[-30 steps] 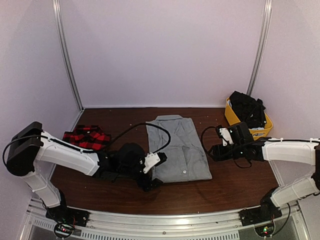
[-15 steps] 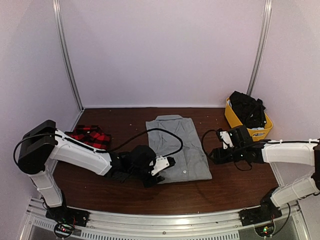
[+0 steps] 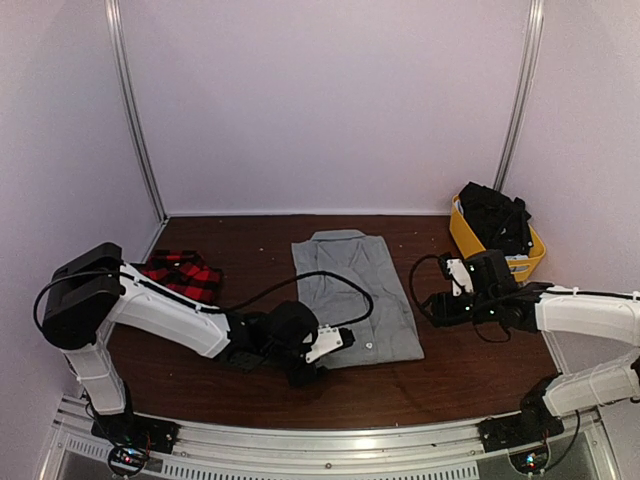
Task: Fold and stack the long sleeve shirts
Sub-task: Move the 2/3-rectangle-folded shirt to the center of the board.
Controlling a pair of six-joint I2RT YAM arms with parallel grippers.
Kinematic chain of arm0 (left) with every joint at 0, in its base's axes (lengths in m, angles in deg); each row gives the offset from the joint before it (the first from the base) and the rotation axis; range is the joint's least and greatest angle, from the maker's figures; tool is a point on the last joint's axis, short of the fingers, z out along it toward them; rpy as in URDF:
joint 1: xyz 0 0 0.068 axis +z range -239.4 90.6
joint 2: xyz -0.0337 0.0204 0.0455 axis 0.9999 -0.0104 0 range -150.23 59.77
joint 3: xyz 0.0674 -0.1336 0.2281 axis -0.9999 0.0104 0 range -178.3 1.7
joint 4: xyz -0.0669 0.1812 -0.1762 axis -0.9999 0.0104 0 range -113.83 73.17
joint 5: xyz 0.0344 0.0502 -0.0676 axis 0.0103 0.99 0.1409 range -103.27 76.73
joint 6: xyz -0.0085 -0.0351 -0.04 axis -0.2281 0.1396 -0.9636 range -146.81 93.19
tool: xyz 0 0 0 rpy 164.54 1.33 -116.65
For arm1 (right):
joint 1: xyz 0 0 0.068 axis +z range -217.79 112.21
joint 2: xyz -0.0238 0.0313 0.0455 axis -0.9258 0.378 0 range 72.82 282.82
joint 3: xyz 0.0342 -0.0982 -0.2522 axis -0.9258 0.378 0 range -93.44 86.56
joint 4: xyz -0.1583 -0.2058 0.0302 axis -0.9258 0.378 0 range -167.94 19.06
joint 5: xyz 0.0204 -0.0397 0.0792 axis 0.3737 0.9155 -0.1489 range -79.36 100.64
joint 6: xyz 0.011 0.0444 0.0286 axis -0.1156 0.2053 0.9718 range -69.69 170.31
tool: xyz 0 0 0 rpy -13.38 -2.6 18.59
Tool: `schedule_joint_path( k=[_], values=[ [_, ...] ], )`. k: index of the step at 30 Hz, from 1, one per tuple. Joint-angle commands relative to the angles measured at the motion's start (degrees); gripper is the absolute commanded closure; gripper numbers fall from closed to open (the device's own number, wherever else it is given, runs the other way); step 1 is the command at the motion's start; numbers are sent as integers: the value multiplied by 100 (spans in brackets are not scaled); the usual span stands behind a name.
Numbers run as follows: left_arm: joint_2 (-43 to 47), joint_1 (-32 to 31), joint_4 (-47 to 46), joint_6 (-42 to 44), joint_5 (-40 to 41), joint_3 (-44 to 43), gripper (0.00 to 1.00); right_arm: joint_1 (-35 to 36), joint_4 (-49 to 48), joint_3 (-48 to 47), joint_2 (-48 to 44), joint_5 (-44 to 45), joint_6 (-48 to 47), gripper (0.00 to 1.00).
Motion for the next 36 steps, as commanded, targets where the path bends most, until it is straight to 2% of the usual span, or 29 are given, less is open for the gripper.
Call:
schedule_joint_path(
  k=[1, 8, 11, 14, 17, 22, 29, 33, 36],
  values=[
    [-73, -86, -54, 71, -152, 108, 40, 30, -15, 40, -39, -77, 37, 36],
    [-251, -85, 131, 29, -120, 2, 66, 67, -55, 59, -27, -152, 97, 37],
    [-213, -87, 178, -27, -252, 25, 80, 191, -75, 149, -139, -177, 153, 42],
    [-126, -94, 220, -80, -456, 114, 89, 444, -130, 343, -518, -145, 215, 47],
    [-8, -129, 254, -130, -722, 213, 100, 751, -87, 518, -1016, -63, 324, 48],
    [292, -290, 498, -305, -1092, 397, 100, 1459, 93, 756, -1823, 293, 638, 48],
    [1191, -311, 836, -986, -2108, 852, 100, 3088, 387, 990, -2698, 1153, 1021, 45],
    [1645, -315, 1039, -1365, -2487, 972, 100, 4151, 495, 1078, -2822, 1762, 1308, 39],
    [1854, -309, 1119, -1624, -2742, 1008, 100, 5015, 564, 987, -2583, 2244, 1513, 36]
  ],
)
